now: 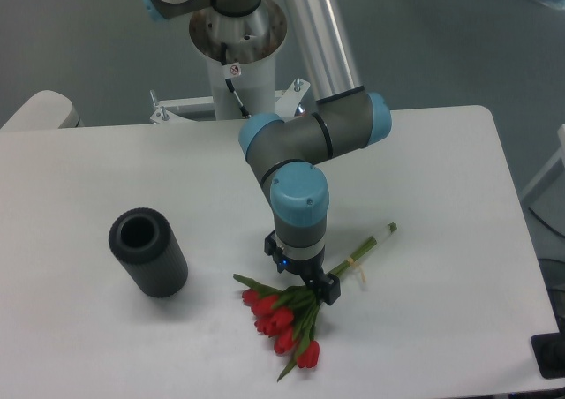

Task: Pick up the flowers from the table
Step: 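Close the gripper around the tulip stems below the blooms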

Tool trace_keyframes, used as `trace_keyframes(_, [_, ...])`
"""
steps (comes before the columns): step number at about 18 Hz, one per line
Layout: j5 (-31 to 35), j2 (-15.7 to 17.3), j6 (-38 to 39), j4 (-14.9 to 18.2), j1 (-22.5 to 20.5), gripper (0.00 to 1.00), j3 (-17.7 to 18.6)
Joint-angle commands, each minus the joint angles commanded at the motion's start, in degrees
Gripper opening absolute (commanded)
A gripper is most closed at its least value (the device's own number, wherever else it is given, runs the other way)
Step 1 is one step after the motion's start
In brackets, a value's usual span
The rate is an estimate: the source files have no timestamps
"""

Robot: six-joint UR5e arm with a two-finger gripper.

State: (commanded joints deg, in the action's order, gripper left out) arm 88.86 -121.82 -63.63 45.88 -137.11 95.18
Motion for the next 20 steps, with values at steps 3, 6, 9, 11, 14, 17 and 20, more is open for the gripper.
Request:
trace_keyframes(3, [0.2,-1.0,3.5,-1.0,0.3,1.0,0.0])
trace_keyframes(6, [0.2,-1.4,4.0,-2.2,0.9,1.0,-0.1])
trace_keyframes(9, [0.1,-1.1,3.3,-2.3,0.7,0.49,-0.7])
trace_keyframes(11, [0.1,-0.9,3.1,-2.3,0.6,0.35,-0.7])
trace_keyframes(14, [0.0,-0.8,3.1,-2.3,0.6,0.26,-0.7])
trace_keyframes(17, [-0.2,-0.7,3.0,-2.3,0.6,0.24,-1.0])
trace_keyframes(20, [-1.0,-0.1,1.8,-2.2,0.4,0.2,-1.2])
